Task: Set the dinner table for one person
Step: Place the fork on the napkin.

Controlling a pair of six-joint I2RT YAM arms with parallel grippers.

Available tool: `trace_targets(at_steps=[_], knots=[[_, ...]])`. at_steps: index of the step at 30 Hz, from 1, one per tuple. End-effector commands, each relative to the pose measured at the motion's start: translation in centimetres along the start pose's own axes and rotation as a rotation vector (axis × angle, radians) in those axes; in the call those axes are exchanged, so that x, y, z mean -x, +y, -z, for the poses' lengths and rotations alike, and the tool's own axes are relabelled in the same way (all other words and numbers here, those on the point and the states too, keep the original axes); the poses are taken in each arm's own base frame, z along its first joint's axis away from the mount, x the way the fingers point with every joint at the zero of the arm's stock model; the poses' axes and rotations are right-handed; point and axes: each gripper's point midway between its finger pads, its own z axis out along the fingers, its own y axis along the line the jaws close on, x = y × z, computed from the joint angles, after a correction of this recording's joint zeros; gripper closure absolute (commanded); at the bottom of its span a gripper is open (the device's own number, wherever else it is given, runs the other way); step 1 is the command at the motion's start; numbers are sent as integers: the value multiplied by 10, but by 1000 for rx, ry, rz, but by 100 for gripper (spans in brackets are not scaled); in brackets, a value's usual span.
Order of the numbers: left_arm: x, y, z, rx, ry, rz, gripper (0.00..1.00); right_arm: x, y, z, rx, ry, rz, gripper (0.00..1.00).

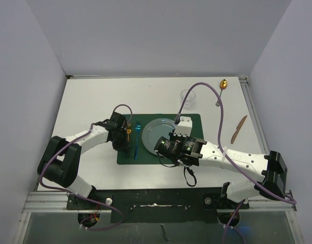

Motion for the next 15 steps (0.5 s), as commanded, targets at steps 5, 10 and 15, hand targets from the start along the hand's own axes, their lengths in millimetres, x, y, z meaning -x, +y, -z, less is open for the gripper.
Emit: trace_targets(at_steps=[5,10,15], knots=[[2,-6,1,-23,-8,-11,100,18,-3,8,11,-63,-66,91],[3,-8,2,-28,-11,-11,94,16,-3,7,8,-62,-61,91],[4,-8,5,-26,-16,-13,87,16,-2,6,7,-61,-59,91]])
